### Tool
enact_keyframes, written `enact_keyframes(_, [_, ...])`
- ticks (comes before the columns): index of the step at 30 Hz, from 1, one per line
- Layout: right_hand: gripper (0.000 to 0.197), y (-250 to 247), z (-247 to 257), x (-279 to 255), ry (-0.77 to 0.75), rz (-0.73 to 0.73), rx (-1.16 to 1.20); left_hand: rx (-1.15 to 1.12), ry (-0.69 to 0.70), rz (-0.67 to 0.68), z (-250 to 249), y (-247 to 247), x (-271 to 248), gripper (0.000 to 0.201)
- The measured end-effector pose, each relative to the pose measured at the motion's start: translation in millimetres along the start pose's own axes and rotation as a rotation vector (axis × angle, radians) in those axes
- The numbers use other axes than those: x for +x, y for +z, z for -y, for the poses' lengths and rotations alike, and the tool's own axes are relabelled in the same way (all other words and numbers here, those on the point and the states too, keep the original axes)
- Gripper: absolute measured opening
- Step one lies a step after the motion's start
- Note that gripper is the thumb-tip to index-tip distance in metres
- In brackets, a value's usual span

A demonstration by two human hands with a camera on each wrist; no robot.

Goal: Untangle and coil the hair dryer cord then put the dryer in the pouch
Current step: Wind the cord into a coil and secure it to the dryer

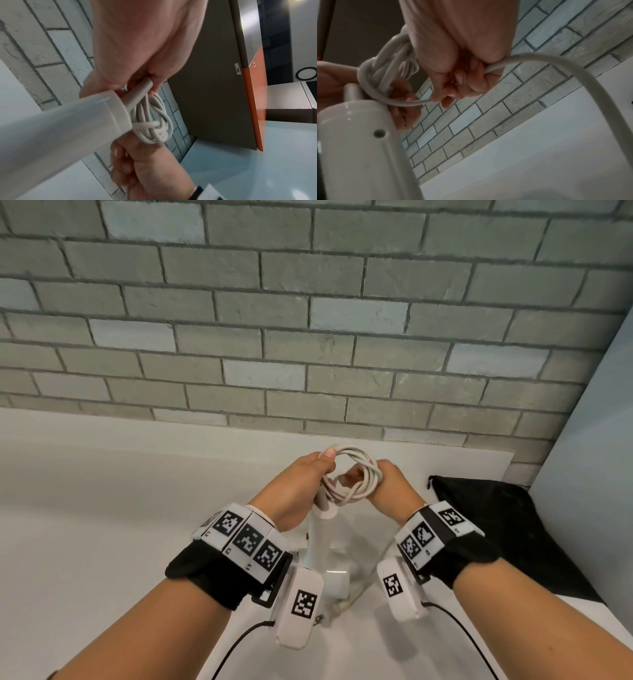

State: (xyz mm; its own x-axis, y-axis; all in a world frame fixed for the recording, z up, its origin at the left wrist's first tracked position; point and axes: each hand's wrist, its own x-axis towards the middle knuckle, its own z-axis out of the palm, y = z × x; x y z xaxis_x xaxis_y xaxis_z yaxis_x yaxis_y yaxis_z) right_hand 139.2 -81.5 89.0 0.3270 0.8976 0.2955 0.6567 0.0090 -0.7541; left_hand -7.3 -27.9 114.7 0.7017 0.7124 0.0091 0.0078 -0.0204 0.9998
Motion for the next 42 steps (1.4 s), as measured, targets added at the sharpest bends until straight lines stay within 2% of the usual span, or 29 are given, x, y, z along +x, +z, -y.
enact_keyframes(2, [0.007,1,8,3,-0.04,-0.022,0.134,-0.005,0.012,0.048,-1,1,-3,0.032])
enact_keyframes(5, [0.015,3,11,0,-0.045,-0.003,0.566,-0.002,0.013,0.078,-1,-1,-5,0.029])
enact_keyframes(8, [0.009,6,13,-2,-0.113,0.033,0.625,-0.003,0.023,0.115,-1,0,-7,0.028])
enact_keyframes(12, [0.01,6,19,-3,-0.028,0.086,0.818,0.029,0.067,0.107,-1,0,-9,0.025])
enact_keyframes(14, [0.015,3,23,-3,0.075,0.128,0.833,0.042,0.084,0.086,-1,0,-7,0.021])
enact_keyframes(17, [0.039,-11,28,-2,0.177,0.218,0.756,0.133,0.096,0.029,-1,1,-7,0.019])
enact_keyframes(19, [0.041,-22,29,-2,0.129,0.273,0.697,0.195,0.114,0.013,0,2,-6,0.024])
enact_keyframes(22, [0.024,-33,30,-5,0.012,0.374,0.678,0.238,0.118,-0.013,0,1,-3,0.03])
enact_keyframes(25, [0.035,-35,28,-7,-0.028,0.32,0.67,0.173,0.131,-0.009,1,1,-3,0.029])
enact_keyframes(27, [0.034,-33,29,-9,-0.062,0.239,0.558,0.148,0.161,-0.017,2,2,-5,0.028])
enact_keyframes(28, [0.03,-32,30,-9,-0.111,0.175,0.428,0.139,0.178,-0.024,3,2,-5,0.029])
enact_keyframes(32, [0.022,-27,32,-11,-0.416,-0.142,-0.171,0.065,0.206,-0.053,4,4,-5,0.03])
enact_keyframes(35, [0.015,-22,36,-16,-0.567,-0.22,-0.433,0.026,0.2,-0.052,3,6,-5,0.03])
enact_keyframes(38, [0.015,-13,42,-18,-0.561,-0.254,-0.61,0.048,0.214,-0.06,3,9,-7,0.028])
enact_keyframes(42, [0.019,-4,53,-17,-0.522,-0.312,-0.672,0.092,0.249,-0.075,2,13,-6,0.029])
